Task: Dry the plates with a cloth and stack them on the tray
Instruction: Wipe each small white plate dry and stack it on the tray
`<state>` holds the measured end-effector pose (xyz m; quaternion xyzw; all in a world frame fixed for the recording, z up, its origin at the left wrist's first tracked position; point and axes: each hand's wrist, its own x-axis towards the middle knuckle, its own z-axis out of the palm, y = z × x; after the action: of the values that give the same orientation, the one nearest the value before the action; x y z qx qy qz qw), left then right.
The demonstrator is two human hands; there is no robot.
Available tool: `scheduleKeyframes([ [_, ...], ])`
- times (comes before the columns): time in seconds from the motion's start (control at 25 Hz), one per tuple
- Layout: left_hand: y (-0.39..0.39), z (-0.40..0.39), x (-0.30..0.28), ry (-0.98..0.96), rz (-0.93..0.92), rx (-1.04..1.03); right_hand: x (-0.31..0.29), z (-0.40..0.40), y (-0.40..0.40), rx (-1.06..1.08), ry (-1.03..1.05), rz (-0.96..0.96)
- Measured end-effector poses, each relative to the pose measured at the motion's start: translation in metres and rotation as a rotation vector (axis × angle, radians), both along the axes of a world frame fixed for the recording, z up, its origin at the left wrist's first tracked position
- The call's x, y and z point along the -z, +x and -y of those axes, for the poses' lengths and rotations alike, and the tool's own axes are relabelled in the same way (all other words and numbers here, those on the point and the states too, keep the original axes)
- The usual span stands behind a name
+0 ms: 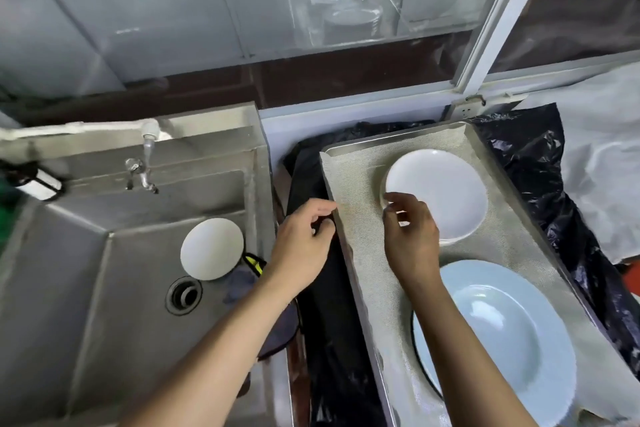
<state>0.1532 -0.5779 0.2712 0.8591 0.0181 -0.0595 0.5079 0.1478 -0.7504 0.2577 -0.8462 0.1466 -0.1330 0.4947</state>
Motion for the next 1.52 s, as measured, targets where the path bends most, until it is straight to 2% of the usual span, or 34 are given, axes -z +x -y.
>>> scheduleKeyframes([
  [0.2,-0.028,-0.059,-0.013,0.017,-0.022,-0.097,-0.005,-0.067,-0.009,-0.099,0.127,-0.017],
  [0.4,-0.046,-0.130,-0.012,0.019,0.016,-0.147,-0.006,-0.139,-0.025,-0.184,0.121,-0.019],
  [0.84,-0.066,-0.334,-0.006,-0.007,0.025,-0.175,-0.001,-0.336,-0.059,-0.176,0.127,-0.117],
  [1.12,-0.079,-0.431,0.034,-0.024,-0.030,-0.101,0.031,-0.428,-0.084,-0.116,0.135,-0.199],
  [1.32,-0.086,-0.453,0.073,-0.034,-0.107,-0.099,0.067,-0.442,-0.089,-0.102,0.065,-0.296],
  [1.52,-0.071,-0.456,0.136,-0.061,-0.176,-0.163,0.134,-0.440,-0.062,-0.098,0.066,-0.391],
])
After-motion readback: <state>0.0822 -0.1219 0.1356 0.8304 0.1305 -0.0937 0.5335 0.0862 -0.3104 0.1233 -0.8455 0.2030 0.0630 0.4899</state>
